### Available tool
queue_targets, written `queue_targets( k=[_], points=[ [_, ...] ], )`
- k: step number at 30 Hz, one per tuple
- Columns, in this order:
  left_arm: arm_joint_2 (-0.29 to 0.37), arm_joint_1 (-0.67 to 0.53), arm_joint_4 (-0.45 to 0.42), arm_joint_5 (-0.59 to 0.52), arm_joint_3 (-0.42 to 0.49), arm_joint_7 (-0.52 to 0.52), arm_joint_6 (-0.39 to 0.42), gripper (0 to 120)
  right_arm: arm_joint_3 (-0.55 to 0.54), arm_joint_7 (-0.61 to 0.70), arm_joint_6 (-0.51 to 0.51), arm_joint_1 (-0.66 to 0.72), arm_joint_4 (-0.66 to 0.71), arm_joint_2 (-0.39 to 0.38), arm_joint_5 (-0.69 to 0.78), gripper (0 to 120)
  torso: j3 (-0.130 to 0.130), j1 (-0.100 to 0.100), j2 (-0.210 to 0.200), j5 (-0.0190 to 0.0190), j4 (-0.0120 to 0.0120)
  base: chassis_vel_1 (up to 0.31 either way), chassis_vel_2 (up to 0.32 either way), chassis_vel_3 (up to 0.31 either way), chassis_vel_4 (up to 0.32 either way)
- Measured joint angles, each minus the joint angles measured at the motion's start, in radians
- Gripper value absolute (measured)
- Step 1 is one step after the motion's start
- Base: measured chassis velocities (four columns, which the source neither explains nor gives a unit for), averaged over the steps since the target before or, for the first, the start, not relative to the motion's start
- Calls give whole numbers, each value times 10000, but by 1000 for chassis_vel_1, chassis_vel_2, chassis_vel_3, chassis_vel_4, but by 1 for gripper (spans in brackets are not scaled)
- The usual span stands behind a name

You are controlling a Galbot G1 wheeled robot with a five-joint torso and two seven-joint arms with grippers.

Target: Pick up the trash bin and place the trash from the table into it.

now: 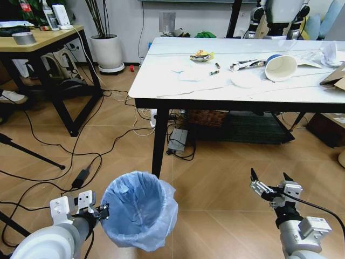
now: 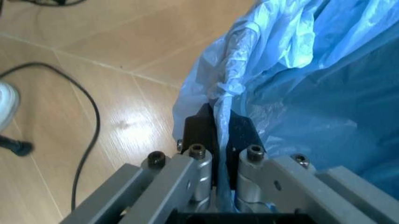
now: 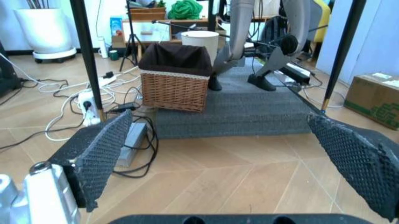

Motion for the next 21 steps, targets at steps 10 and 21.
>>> queue_targets(
  k=[10,21],
  points=[
    [317,18,8,-937,-162,-632,0,0,-47,-34,43,-64,47,5,-107,100,307,77,389,0,0,0,0,0,0],
    [868,-2,15,-1708,-233,-931,0,0,-42,-49,113,-131,85,11,-165,100,649,196,856,0,0,0,0,0,0]
  ],
)
